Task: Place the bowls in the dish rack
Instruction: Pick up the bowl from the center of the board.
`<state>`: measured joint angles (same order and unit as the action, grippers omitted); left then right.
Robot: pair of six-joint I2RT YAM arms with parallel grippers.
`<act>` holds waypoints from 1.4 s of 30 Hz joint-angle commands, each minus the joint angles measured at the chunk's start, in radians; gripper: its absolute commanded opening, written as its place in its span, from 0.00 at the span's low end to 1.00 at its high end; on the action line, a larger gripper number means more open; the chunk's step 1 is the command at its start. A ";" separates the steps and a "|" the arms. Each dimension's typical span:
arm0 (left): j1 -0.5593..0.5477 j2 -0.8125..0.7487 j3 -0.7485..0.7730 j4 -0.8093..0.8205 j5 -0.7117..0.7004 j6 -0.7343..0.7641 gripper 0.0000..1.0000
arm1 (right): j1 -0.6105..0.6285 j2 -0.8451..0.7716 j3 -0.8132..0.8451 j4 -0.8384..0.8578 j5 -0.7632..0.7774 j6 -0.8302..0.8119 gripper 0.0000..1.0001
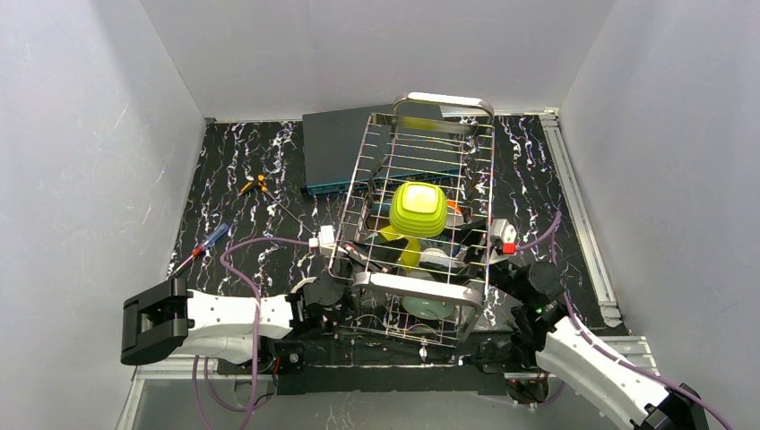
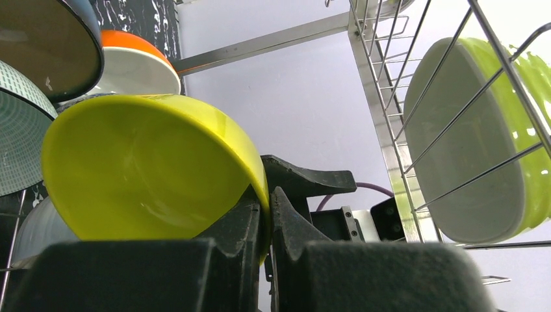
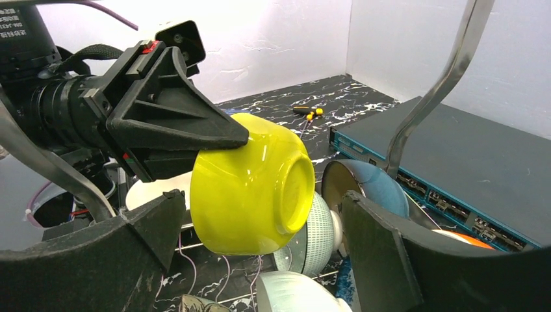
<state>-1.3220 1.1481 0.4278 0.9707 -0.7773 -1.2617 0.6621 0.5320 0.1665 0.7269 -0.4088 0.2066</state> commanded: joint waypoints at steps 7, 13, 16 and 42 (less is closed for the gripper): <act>-0.006 -0.009 0.045 0.020 0.006 -0.026 0.00 | 0.014 0.035 -0.040 0.081 -0.117 -0.034 0.96; -0.006 0.019 0.090 0.022 0.065 -0.012 0.00 | 0.016 0.100 -0.042 0.114 -0.120 -0.039 0.98; -0.007 0.029 0.101 0.022 0.087 -0.023 0.00 | 0.014 0.115 -0.038 0.121 -0.098 -0.047 0.99; -0.006 0.085 0.049 0.280 0.132 0.132 0.00 | 0.016 0.140 -0.032 0.052 -0.081 -0.066 0.90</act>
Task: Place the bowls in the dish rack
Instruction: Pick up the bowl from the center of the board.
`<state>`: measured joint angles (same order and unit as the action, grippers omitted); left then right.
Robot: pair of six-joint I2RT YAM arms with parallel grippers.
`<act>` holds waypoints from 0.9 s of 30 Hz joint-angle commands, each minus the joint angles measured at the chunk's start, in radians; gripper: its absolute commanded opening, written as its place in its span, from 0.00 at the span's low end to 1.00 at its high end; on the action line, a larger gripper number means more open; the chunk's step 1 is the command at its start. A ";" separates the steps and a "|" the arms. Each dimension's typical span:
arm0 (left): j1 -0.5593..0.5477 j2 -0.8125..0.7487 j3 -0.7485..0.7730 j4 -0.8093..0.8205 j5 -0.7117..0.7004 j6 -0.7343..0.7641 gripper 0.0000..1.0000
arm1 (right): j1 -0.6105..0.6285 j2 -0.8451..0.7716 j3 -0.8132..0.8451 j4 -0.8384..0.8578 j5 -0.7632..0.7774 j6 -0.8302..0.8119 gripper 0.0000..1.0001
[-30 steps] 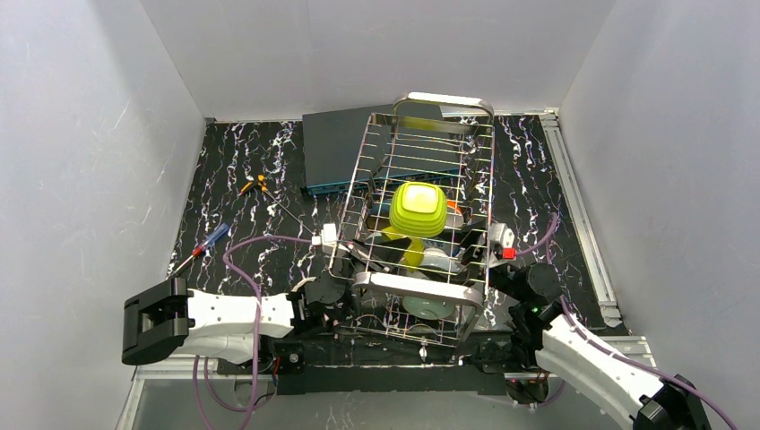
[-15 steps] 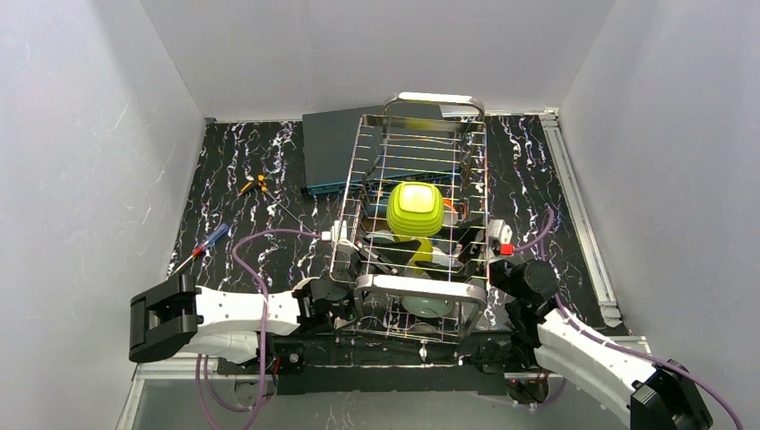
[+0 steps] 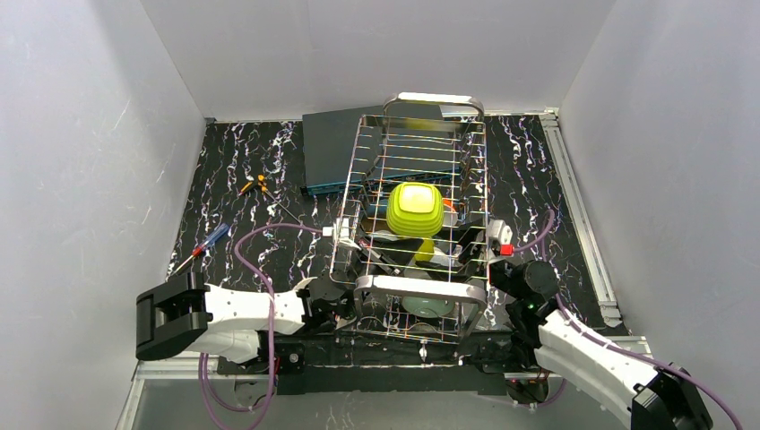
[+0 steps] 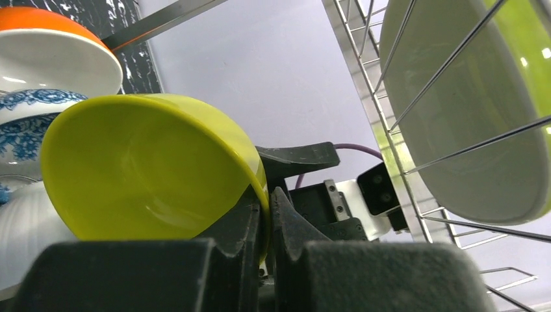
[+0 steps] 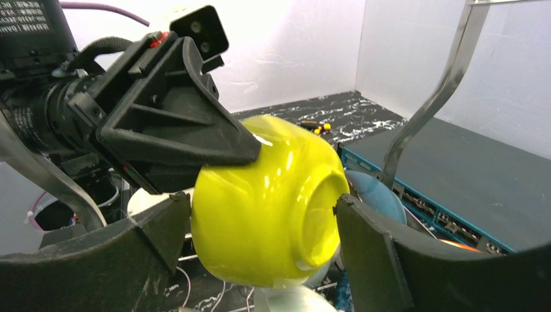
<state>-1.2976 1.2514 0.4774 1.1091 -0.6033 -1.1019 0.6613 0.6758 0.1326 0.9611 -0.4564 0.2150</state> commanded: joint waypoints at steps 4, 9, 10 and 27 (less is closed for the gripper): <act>-0.031 -0.022 -0.072 0.153 -0.119 -0.125 0.00 | 0.017 -0.049 0.000 -0.201 -0.005 -0.068 0.95; -0.031 -0.026 -0.145 0.212 -0.152 -0.167 0.00 | 0.017 -0.083 0.002 -0.214 0.014 -0.059 0.97; -0.031 -0.030 -0.158 0.216 -0.159 -0.170 0.00 | 0.018 -0.085 0.004 -0.215 0.015 -0.059 0.97; -0.126 -0.028 -0.352 0.201 -0.485 -0.507 0.00 | 0.017 -0.088 0.031 -0.254 0.016 -0.079 0.97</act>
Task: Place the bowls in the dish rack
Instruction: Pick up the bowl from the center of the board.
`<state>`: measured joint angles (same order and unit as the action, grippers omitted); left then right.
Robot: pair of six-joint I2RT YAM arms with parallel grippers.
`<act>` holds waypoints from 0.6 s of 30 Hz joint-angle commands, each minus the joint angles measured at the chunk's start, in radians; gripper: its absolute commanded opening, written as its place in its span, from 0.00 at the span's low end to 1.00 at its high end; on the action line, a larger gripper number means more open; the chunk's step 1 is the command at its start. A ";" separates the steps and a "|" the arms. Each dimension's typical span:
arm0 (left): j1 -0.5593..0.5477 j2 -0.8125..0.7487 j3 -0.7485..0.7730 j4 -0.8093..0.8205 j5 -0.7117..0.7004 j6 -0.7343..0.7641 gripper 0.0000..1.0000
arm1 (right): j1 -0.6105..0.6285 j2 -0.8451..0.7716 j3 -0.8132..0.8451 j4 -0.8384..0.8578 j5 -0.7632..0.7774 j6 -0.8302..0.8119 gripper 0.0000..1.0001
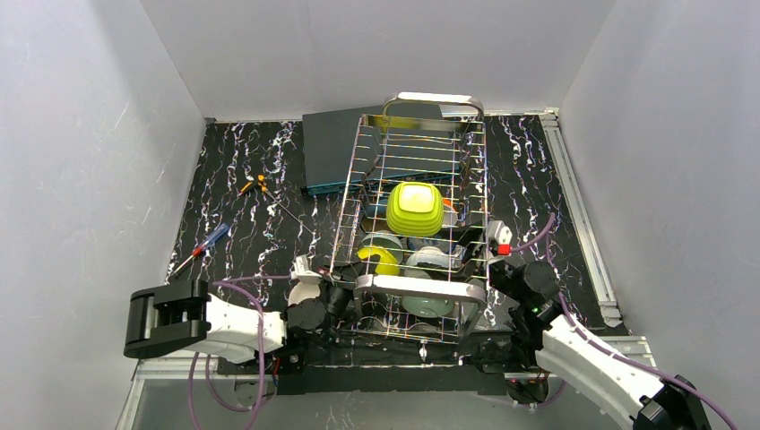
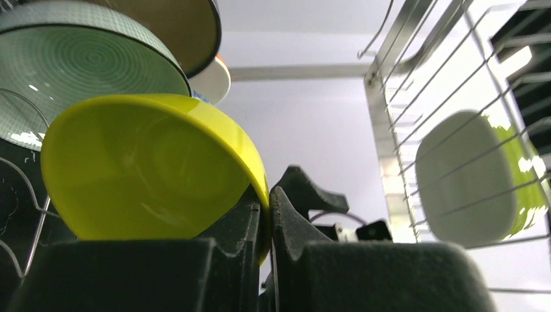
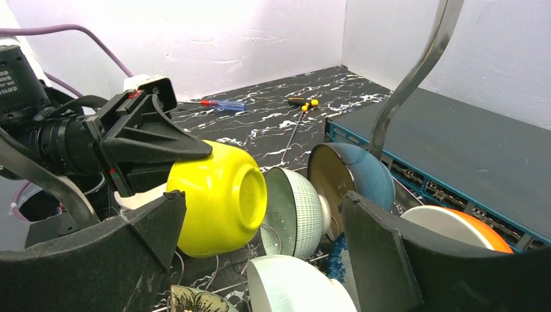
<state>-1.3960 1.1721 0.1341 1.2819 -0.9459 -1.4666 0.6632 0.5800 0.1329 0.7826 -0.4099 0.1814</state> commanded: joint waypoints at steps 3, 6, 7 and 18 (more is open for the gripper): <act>-0.033 0.118 0.001 0.048 -0.149 -0.198 0.00 | 0.015 0.005 0.036 -0.088 -0.027 -0.054 0.97; -0.040 0.153 0.015 0.056 -0.157 -0.215 0.00 | 0.015 0.001 0.040 -0.103 -0.026 -0.063 0.97; -0.042 0.159 0.017 0.056 -0.160 -0.224 0.00 | 0.015 -0.001 0.040 -0.109 -0.025 -0.065 0.97; -0.122 0.083 0.064 0.041 -0.258 -0.072 0.00 | 0.015 -0.019 0.043 -0.136 -0.017 -0.081 0.98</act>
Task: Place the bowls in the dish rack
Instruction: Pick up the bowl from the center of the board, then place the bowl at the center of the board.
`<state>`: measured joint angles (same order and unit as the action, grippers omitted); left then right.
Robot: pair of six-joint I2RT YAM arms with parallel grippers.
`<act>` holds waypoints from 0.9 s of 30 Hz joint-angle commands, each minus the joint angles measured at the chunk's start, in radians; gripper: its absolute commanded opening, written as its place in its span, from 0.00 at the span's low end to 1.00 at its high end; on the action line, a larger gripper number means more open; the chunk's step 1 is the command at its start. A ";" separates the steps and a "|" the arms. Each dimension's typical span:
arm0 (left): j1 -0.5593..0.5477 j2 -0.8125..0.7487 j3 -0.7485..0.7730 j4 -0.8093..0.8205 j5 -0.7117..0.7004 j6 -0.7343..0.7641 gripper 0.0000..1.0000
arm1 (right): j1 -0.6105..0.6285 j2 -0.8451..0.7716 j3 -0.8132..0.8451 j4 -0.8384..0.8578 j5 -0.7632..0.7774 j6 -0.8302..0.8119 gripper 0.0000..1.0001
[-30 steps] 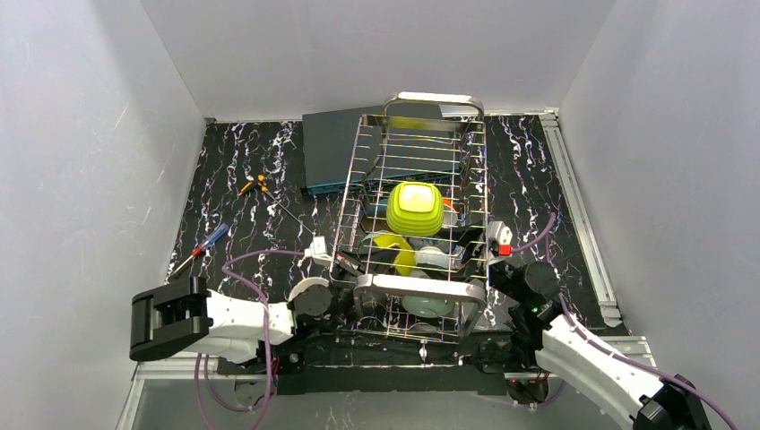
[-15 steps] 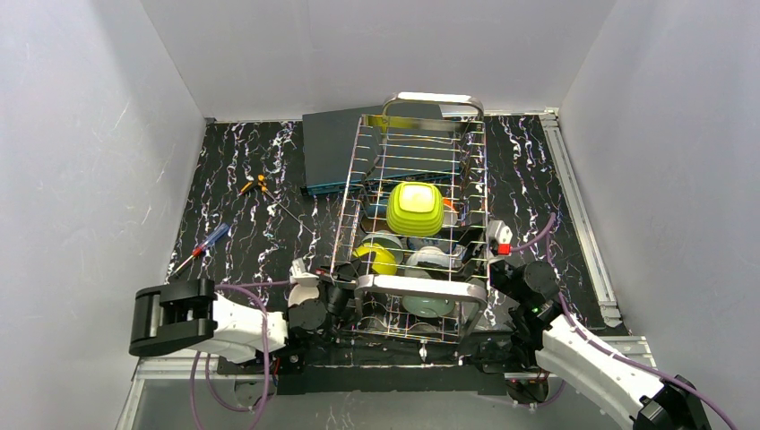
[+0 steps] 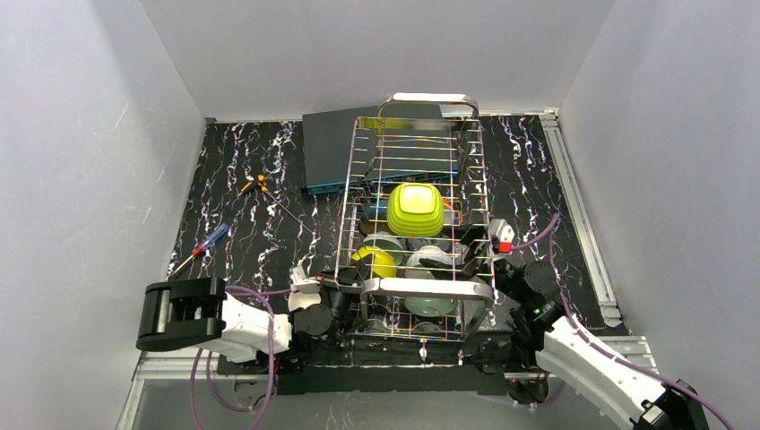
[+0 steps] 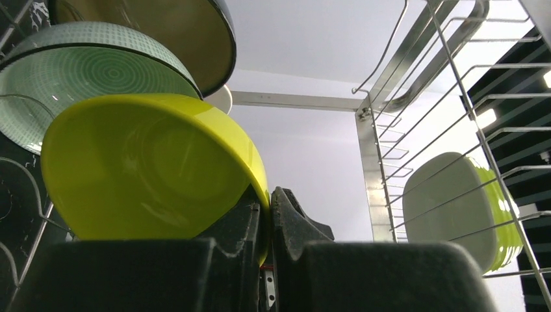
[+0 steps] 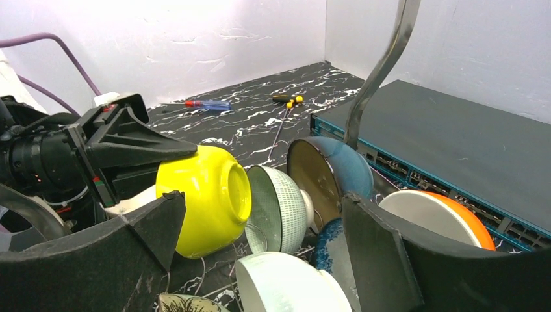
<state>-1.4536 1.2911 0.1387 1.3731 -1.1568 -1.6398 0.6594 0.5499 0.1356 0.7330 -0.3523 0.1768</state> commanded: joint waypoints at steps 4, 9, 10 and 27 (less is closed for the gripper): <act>-0.094 -0.067 0.073 -0.076 -0.067 0.136 0.00 | 0.019 0.014 0.042 -0.087 -0.075 -0.077 0.98; -0.106 -0.090 0.068 -0.082 -0.077 0.159 0.00 | 0.019 0.012 0.042 -0.092 -0.083 -0.076 0.98; -0.106 -0.101 0.064 -0.086 -0.081 0.163 0.00 | 0.019 0.012 0.043 -0.092 -0.087 -0.074 0.98; -0.105 -0.499 0.096 -0.646 -0.023 0.513 0.00 | 0.020 0.153 0.044 0.078 -0.191 -0.120 0.98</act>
<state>-1.5547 0.8776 0.1837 0.8982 -1.1854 -1.3735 0.6746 0.6575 0.1368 0.6762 -0.4938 0.0959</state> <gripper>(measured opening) 0.039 0.981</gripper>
